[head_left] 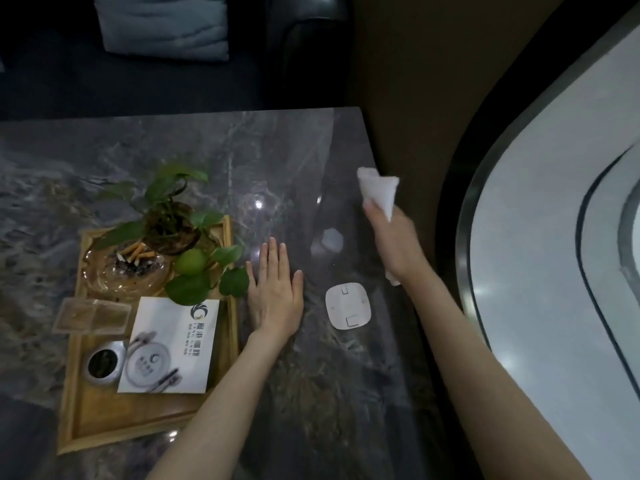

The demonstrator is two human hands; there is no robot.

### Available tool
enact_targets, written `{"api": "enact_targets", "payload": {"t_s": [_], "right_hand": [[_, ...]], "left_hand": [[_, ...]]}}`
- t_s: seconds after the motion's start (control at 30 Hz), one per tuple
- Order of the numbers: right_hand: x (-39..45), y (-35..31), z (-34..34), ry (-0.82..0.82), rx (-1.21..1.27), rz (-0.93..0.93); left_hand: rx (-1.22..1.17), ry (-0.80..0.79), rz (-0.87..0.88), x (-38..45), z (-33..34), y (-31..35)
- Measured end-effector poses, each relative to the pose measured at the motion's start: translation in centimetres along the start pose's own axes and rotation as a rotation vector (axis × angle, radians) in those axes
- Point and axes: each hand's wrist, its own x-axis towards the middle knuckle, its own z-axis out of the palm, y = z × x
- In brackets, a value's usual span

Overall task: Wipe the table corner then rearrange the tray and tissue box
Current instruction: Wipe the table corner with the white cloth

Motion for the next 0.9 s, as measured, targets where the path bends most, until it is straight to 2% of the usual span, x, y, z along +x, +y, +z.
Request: {"api": "enact_targets", "payload": {"t_s": [0.13,0.2,0.27,0.33,0.4,0.47,0.57,0.73,0.9], "right_hand": [[1.2,2.0,4.2,-0.094,0.012,0.050],[1.7,3.2,6.2,-0.109,-0.010,-0.008],[2.5,5.0,7.9,-0.138,-0.223,-0.072],[2.9,6.7,8.8,-0.202,-0.581,-0.152],[3.1,7.7,9.1,-0.211,-0.740,-0.204],[3.3,8.0,9.0,-0.191,-0.754,-0.236],[3.3,7.9,8.6,-0.152,-0.648,-0.204],[2.8,8.9,9.9,-0.092,-0.901,-0.226],[3.7,9.2,10.1,0.006,-0.925,-0.176]], "left_hand": [[-0.026,0.020,-0.025,0.1,0.2,-0.1],[-0.035,0.019,-0.023,0.2,0.1,-0.1],[-0.032,0.028,-0.019,0.2,0.2,-0.3],[-0.018,0.042,-0.017,0.2,0.2,-0.3],[-0.012,0.046,-0.022,0.3,0.3,-0.3],[-0.013,0.039,-0.023,0.3,0.4,-0.4],[-0.006,0.040,-0.016,0.2,0.4,-0.3],[0.043,0.042,-0.023,0.2,0.5,-0.2],[0.081,0.050,-0.034,0.2,0.5,-0.1]]}}
